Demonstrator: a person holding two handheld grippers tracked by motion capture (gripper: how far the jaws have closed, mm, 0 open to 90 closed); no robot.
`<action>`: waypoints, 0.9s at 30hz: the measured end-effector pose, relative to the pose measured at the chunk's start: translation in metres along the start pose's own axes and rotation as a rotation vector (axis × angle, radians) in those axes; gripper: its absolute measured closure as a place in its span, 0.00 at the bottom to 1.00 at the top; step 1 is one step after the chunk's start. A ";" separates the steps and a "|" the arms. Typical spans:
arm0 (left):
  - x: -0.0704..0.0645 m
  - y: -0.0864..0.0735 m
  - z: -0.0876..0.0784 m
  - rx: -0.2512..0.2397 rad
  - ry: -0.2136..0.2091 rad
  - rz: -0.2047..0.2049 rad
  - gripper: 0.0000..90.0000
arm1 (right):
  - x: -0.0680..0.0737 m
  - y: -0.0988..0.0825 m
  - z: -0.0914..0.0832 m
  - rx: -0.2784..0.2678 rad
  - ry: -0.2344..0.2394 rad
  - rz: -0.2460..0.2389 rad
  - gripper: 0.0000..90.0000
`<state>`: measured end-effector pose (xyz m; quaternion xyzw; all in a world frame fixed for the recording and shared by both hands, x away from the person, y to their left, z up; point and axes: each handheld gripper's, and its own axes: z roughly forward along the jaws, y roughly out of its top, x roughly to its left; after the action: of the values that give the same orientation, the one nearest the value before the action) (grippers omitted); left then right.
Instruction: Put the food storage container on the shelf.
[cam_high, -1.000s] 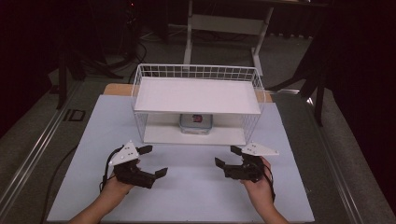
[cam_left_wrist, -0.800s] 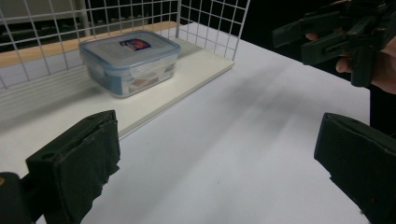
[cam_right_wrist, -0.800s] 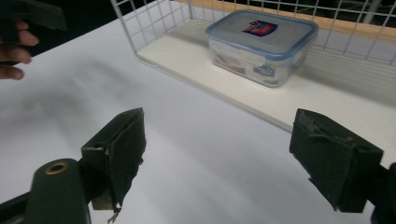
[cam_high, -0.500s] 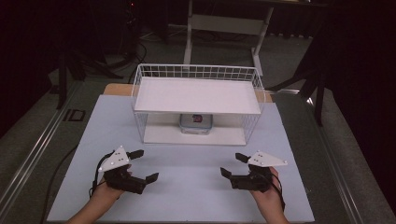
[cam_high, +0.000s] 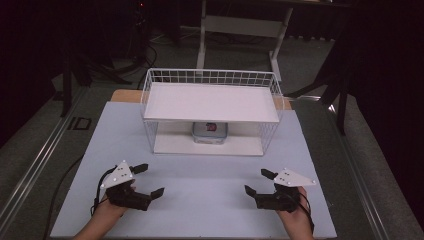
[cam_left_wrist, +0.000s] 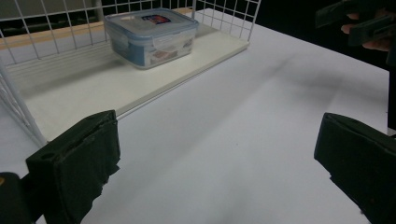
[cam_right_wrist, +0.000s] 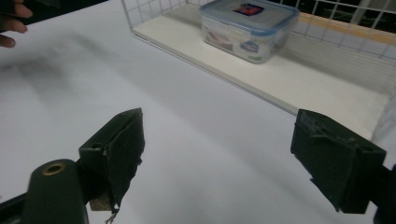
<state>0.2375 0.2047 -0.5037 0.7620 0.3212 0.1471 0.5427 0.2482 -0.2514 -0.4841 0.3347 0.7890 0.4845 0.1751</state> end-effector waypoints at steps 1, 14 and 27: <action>0.001 -0.001 0.000 -0.004 0.002 -0.010 0.01 | -0.002 -0.002 0.000 -0.003 0.001 0.006 0.19; 0.000 -0.007 0.006 0.007 -0.028 0.018 0.01 | -0.017 -0.017 0.005 0.024 -0.013 0.041 0.19; 0.000 -0.010 0.003 0.028 0.016 0.024 0.01 | -0.021 -0.019 0.017 0.072 0.031 0.057 0.19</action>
<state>0.2364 0.2046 -0.5141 0.7720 0.3185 0.1553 0.5276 0.2672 -0.2609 -0.5102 0.3557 0.7986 0.4658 0.1370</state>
